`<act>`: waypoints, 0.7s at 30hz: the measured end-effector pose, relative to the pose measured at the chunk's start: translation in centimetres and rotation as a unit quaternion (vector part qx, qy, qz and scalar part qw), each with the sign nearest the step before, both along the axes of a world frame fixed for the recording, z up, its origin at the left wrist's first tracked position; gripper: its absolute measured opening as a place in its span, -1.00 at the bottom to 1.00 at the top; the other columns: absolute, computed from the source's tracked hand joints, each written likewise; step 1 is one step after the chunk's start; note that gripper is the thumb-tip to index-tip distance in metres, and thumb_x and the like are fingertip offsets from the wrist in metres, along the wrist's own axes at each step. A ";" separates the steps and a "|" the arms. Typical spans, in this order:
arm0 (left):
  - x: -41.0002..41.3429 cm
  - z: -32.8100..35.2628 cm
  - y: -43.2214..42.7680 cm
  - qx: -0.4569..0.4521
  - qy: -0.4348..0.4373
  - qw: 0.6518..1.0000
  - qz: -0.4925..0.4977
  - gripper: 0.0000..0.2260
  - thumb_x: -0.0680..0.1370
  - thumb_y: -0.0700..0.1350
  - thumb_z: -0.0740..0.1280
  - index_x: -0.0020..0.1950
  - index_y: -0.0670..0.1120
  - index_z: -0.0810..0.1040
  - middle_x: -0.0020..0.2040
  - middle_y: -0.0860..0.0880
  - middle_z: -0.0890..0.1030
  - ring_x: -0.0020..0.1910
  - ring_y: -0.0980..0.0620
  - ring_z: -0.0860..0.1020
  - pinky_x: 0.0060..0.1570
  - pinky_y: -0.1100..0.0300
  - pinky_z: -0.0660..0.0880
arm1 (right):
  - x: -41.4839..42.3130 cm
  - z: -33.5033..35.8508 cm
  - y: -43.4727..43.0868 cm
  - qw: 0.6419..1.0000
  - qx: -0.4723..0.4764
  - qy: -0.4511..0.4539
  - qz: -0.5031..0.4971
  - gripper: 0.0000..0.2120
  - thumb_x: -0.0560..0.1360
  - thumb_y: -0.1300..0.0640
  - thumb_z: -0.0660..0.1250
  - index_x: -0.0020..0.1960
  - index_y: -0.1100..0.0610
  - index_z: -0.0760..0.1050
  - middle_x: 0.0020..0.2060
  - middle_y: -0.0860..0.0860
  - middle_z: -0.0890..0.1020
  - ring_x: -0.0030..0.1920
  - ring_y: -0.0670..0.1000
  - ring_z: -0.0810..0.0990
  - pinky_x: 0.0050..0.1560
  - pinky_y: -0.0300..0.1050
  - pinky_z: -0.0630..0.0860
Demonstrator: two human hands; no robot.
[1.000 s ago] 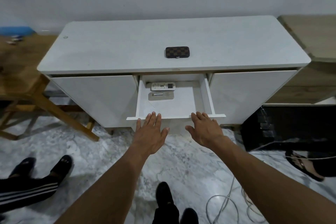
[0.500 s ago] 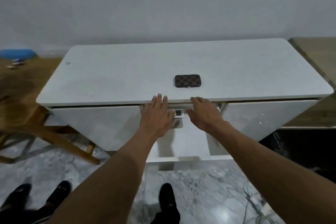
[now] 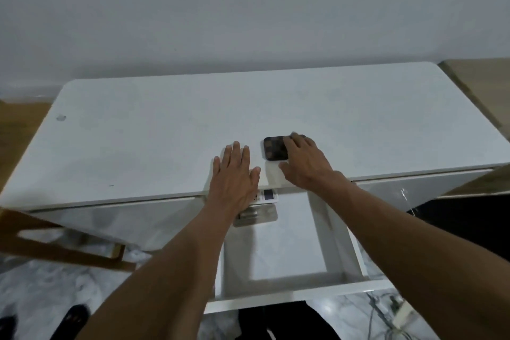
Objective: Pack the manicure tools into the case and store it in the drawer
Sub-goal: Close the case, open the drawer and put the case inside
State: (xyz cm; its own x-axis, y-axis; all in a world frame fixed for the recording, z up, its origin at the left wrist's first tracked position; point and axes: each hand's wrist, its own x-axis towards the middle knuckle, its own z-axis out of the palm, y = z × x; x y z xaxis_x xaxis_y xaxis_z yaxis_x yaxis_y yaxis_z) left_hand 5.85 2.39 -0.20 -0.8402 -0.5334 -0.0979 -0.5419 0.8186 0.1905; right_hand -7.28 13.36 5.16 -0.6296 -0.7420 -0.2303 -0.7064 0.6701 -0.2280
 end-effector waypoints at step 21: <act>-0.2 -1.9 0.9 -0.020 0.011 0.998 0.054 -0.34 0.55 0.16 -0.31 0.60 -0.08 0.01 0.61 -0.11 0.02 0.58 -0.11 0.00 0.50 -0.13 -0.03 | -2.7 -0.1 -0.5 0.996 0.052 -0.037 0.061 -0.48 0.48 -0.03 0.34 0.36 0.14 0.30 0.26 0.12 0.46 0.25 0.22 0.38 0.17 0.10 0.48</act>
